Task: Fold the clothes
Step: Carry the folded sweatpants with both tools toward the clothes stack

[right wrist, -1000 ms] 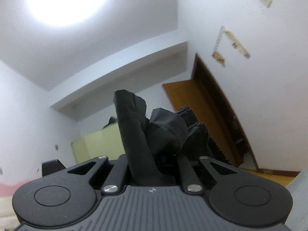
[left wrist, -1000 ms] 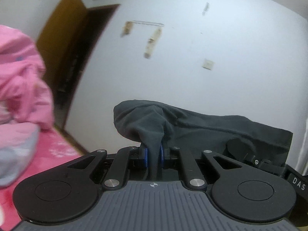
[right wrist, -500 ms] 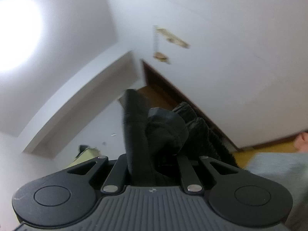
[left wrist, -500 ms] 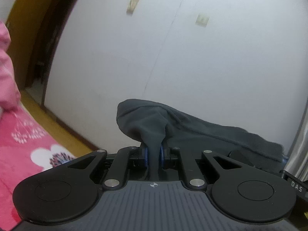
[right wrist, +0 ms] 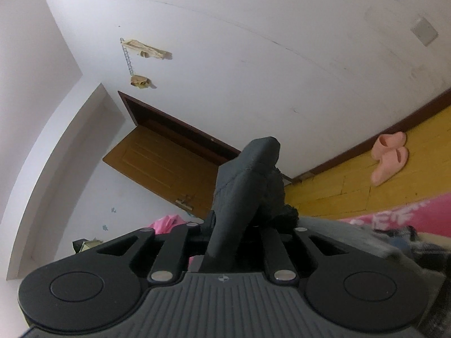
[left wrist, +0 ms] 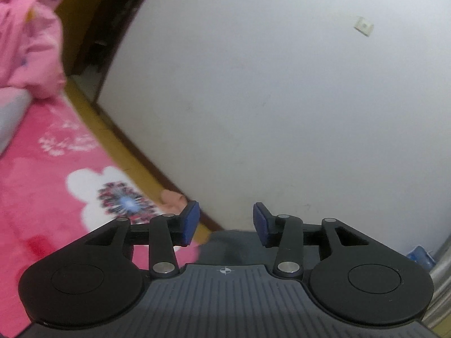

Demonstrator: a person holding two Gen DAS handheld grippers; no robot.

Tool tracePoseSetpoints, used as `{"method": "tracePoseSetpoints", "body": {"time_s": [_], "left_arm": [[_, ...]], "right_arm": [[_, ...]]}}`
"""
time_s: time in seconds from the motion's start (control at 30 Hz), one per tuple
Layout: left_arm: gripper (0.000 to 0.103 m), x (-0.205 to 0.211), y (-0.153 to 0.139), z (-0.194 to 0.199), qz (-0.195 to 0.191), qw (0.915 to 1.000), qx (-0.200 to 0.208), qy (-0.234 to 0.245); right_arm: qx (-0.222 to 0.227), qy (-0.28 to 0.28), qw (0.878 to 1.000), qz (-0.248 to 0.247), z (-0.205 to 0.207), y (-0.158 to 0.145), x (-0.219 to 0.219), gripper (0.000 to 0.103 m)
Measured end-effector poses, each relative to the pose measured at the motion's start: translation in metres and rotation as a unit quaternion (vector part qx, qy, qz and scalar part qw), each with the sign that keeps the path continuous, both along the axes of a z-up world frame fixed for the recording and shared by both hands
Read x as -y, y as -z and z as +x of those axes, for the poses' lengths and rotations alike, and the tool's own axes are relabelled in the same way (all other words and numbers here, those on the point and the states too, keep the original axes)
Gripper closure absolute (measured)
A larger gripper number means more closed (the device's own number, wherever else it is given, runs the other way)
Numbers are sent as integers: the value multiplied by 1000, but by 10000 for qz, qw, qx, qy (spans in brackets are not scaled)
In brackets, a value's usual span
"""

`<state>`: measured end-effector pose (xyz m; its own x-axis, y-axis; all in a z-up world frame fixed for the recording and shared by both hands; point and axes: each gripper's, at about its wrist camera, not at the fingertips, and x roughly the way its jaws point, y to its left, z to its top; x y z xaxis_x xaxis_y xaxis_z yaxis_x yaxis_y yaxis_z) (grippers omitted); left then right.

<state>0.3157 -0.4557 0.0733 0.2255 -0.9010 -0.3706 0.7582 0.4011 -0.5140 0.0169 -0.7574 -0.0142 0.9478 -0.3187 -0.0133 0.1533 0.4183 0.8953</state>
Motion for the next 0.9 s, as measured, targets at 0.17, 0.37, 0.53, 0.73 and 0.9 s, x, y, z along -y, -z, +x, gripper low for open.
{"method": "tracePoseSetpoints", "body": {"time_s": [0.17, 0.37, 0.53, 0.73, 0.9], "left_arm": [[52, -40, 11, 2, 38, 9993, -347, -125], [46, -63, 32, 4, -261, 9912, -1284, 162], [45, -59, 49, 1, -143, 9860, -1654, 171], [44, -67, 53, 5, -33, 9839, -1786, -83], [35, -72, 59, 5, -55, 9822, -1877, -63]], "right_arm": [[53, 114, 9991, -408, -41, -11, -22, 29], [-12, -468, 9945, -935, -74, -31, -70, 21], [-532, -926, 9864, -1247, -61, -35, -105, 20], [-728, -890, 9846, -1320, -56, -39, -120, 20], [-857, -1004, 9834, -1247, -51, -41, -120, 22]]}}
